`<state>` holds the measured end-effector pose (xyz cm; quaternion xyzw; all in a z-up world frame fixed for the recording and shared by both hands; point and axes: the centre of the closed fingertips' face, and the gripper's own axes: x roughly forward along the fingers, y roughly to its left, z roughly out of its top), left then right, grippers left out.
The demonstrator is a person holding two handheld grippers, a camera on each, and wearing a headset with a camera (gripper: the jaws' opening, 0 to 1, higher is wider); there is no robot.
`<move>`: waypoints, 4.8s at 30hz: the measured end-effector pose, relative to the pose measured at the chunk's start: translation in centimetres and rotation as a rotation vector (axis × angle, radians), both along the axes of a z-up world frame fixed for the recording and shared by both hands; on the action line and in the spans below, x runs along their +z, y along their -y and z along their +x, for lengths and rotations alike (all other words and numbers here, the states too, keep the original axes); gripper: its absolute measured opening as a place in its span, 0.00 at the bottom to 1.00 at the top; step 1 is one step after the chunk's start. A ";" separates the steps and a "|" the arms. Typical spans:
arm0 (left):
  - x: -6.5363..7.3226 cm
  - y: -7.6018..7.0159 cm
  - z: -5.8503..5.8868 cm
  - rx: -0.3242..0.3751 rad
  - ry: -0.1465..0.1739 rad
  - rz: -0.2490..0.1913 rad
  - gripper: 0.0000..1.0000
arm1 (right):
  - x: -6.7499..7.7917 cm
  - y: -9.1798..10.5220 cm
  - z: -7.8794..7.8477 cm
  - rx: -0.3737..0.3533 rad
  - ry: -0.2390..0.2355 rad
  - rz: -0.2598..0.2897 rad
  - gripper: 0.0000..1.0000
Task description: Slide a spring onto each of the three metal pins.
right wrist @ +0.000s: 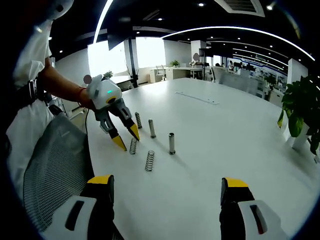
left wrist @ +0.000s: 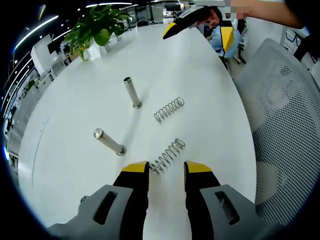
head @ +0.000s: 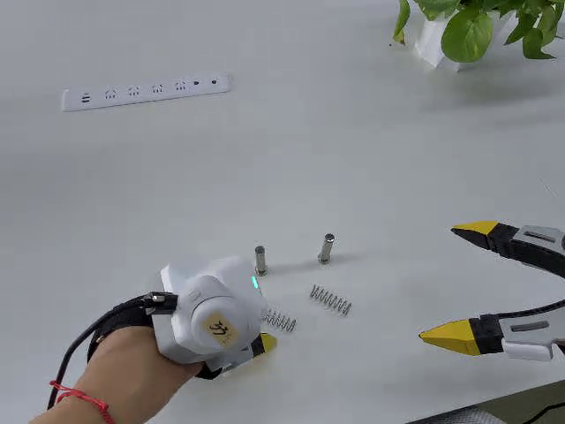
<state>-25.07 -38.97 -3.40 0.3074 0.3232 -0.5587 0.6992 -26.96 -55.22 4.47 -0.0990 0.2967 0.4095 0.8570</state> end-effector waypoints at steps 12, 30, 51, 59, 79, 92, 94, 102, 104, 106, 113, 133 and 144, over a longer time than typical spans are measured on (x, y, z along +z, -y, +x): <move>-0.2 -0.3 -0.3 0.070 -0.046 -0.032 0.17 | -0.1 0.1 -0.3 -0.001 -0.005 -0.002 0.88; -0.2 -0.6 0.1 0.113 -0.056 -0.053 0.08 | -0.1 0.1 -0.5 0.003 -0.009 -0.012 0.88; -0.1 -0.8 -0.8 0.122 -0.090 -0.042 0.07 | 0.0 -1.0 -0.8 0.011 -0.009 0.002 0.86; 0.2 -0.8 -1.1 0.130 -0.099 -0.064 0.07 | 0.1 -1.7 -0.8 0.025 -0.011 0.005 0.85; 0.9 -1.1 -1.5 0.160 -0.135 -0.120 0.07 | 0.4 -2.3 -0.6 0.042 -0.008 0.003 0.85; 4.9 -0.6 -2.0 0.181 -0.131 -0.269 0.07 | 2.2 -3.6 -0.4 0.093 0.006 0.008 0.83; 5.7 -0.6 -2.1 0.184 -0.126 -0.293 0.07 | 2.6 -4.2 -0.4 0.111 0.009 0.011 0.83; 10.1 -0.5 -2.2 0.194 -0.098 -0.439 0.07 | 6.0 -7.4 -0.6 0.206 0.017 0.082 0.78; 11.0 -0.5 -2.2 0.189 -0.091 -0.461 0.07 | 6.7 -8.1 -0.7 0.232 0.012 0.095 0.75; 12.1 -0.2 -2.3 0.188 -0.094 -0.507 0.07 | 7.7 -9.0 -0.9 0.271 -0.006 0.121 0.69; 14.8 0.1 -2.8 0.154 -0.078 -0.595 0.07 | 10.3 -11.8 -0.9 0.363 -0.031 0.183 0.56; 18.7 0.3 -4.2 0.102 -0.082 -0.728 0.07 | 11.7 -16.5 -2.7 0.604 -0.120 0.209 0.22; 19.4 0.3 -4.3 0.102 -0.086 -0.759 0.07 | 11.9 -16.9 -3.1 0.653 -0.136 0.204 0.09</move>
